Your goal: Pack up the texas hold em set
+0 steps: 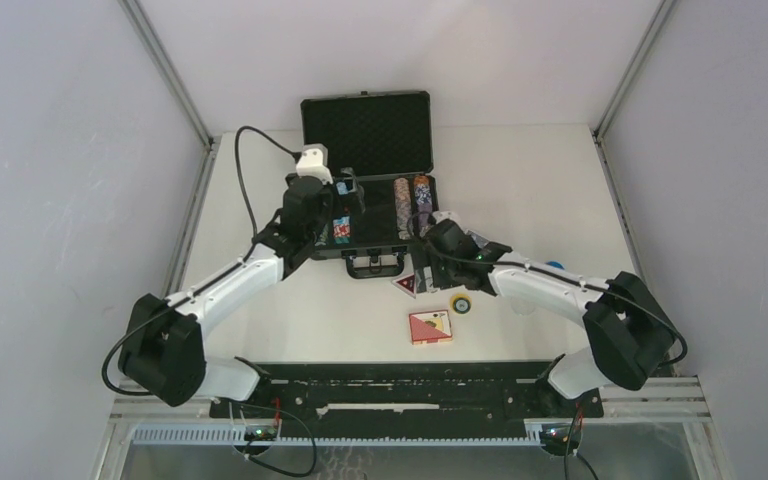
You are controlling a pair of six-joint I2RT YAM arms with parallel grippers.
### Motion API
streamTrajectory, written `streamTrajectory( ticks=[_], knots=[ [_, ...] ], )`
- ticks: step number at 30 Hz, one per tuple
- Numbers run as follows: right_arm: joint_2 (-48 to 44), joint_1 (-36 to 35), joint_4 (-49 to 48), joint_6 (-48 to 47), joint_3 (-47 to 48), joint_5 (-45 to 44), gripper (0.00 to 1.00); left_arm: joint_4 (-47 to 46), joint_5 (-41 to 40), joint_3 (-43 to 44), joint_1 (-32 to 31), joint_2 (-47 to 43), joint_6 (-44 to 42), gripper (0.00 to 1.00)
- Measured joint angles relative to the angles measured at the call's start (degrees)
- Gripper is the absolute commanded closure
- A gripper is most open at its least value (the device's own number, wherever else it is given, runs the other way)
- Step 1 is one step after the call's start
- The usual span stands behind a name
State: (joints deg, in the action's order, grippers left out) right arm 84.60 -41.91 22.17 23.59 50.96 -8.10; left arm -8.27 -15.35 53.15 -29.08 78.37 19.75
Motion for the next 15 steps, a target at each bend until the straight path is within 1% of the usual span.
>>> streamTrajectory(
  ticks=[3,7,10,15],
  knots=[
    [-0.96,-4.2,3.08,0.44,0.0,-2.32,0.0,0.31,-1.33,-1.88,-0.02,-1.55,1.53,0.0],
    [-1.42,-9.68,6.88,3.58,-0.13,-5.03,0.0,1.57,-2.25,-5.16,-0.02,-5.14,4.66,0.0],
    [-1.68,-13.62,7.85,6.8,-1.66,-6.82,0.0,1.73,-2.27,-8.26,-0.07,-8.15,7.21,0.0],
    [-1.7,-18.27,9.2,11.58,-5.2,-8.96,0.0,1.77,-2.97,-15.08,-0.35,-14.36,9.49,0.0]
  ],
)
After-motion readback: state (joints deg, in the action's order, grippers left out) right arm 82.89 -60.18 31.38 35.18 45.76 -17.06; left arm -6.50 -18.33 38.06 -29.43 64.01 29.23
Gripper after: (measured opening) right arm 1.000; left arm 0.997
